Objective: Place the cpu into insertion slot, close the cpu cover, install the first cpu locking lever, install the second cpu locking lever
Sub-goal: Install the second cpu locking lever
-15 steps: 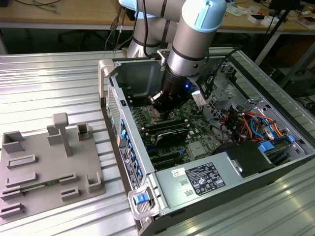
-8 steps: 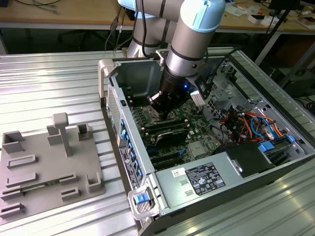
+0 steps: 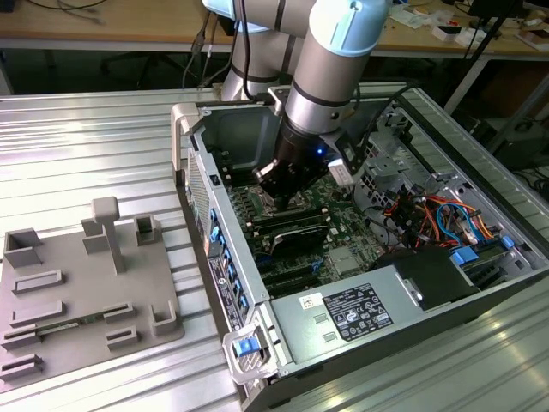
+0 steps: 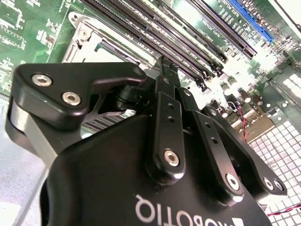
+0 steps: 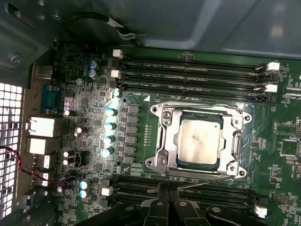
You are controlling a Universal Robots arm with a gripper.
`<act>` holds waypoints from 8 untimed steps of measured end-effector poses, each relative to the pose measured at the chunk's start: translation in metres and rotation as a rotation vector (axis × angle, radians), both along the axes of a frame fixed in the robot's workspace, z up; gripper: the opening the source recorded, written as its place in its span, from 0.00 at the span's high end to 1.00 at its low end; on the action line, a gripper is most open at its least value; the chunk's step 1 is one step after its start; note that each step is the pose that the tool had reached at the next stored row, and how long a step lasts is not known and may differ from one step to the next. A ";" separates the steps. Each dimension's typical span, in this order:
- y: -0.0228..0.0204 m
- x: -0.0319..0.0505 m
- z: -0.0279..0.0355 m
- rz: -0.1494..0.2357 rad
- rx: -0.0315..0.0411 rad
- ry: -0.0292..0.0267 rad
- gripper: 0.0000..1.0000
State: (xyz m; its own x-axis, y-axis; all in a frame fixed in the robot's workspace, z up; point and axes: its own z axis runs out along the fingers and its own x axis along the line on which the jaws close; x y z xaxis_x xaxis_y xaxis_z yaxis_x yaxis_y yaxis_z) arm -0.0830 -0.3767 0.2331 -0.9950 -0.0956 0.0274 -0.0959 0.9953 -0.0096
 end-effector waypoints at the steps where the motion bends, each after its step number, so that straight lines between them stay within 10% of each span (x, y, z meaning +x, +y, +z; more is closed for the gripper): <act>1: 0.0001 -0.0005 -0.0001 0.000 0.0004 0.0001 0.89; 8: 0.0038 -0.0024 -0.0020 -0.002 0.0010 0.0017 0.89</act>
